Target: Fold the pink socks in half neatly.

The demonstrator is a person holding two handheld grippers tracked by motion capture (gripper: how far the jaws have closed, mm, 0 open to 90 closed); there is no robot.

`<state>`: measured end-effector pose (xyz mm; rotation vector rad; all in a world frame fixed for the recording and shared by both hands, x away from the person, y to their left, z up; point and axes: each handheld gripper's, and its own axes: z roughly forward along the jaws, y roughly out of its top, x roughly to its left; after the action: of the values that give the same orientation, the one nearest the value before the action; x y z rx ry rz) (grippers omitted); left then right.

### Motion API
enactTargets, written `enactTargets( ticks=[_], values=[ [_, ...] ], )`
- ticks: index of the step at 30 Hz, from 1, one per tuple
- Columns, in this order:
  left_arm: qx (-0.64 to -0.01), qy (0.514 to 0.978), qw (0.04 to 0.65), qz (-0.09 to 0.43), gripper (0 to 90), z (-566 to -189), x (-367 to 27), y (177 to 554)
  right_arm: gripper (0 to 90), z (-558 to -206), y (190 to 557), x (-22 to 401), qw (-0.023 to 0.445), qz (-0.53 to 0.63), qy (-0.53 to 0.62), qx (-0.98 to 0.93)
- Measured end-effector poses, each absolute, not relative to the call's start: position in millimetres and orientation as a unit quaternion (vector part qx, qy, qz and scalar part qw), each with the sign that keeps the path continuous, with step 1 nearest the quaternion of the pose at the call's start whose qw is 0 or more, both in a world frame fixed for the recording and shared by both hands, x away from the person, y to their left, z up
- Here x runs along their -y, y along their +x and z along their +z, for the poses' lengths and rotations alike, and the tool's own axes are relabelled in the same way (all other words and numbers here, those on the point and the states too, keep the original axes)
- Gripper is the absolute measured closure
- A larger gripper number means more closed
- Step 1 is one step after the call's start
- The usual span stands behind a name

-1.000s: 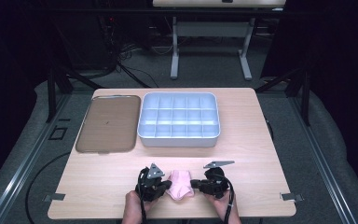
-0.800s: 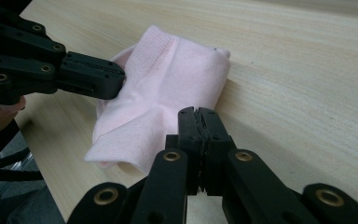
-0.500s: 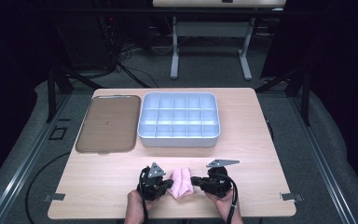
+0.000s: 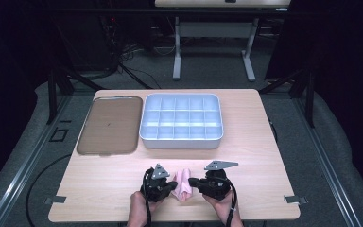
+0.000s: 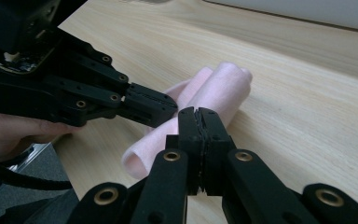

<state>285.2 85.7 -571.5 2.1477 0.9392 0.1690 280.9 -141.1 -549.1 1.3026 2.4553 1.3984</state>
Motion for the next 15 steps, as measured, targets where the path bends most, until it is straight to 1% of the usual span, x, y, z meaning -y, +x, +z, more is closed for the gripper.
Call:
enactTargets(
  ticks=[15],
  values=[
    [-0.359,0.842,0.397,0.062,88.8,-574,-82,288,89.6,-551,282,120,0.019,0.444,0.397,-0.803]
  ],
)
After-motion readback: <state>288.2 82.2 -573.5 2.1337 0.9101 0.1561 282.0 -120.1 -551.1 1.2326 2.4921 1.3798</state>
